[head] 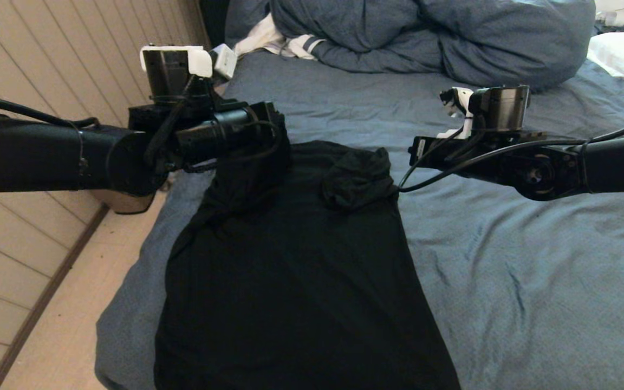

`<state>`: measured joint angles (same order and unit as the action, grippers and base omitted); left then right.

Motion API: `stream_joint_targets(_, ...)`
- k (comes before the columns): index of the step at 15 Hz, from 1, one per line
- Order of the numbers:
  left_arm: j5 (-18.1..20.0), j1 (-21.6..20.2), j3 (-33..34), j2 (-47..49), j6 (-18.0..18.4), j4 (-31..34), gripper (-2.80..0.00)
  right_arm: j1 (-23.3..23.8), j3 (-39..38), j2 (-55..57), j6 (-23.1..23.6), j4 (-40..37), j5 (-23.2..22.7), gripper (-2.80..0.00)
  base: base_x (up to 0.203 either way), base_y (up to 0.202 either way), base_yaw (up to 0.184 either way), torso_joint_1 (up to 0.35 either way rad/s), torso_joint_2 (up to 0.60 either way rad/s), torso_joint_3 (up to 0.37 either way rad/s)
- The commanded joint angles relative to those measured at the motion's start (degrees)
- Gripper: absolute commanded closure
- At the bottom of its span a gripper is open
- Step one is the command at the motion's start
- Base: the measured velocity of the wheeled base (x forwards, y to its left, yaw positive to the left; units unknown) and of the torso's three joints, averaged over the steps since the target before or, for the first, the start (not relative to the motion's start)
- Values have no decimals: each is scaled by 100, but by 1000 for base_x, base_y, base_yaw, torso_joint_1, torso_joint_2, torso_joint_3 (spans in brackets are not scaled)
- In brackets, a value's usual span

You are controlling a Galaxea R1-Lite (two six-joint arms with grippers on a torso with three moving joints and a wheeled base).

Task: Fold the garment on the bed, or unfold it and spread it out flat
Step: Fold the black T-shirt

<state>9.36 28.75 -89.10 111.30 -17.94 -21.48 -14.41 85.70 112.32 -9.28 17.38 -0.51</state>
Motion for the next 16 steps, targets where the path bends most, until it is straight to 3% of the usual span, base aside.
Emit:
stream_joint_targets(1,476,-149,-18,-187,-92,273,0,0,-1,9,5,11,-2,0,0,0,0,0,0,0)
stream_joint_targets(2,762,-206,-75,-148,-136,515,0,-3,-1,18,5,11,-2,0,0,0,0,0,0,0)
stream_joint_targets(5,1148,-345,-320,88,-293,849,0,-9,-9,26,5,11,-2,0,0,0,0,0,0,0)
stream_joint_targets(11,1317,-464,-595,406,-452,830,0,-107,85,459,-12,-12,-86,0,0,0,0,0,0,0)
stream_joint_targets(16,1295,-546,-488,193,-457,861,0,-893,1710,1887,-283,-100,184,0,0,0,0,0,0,0)
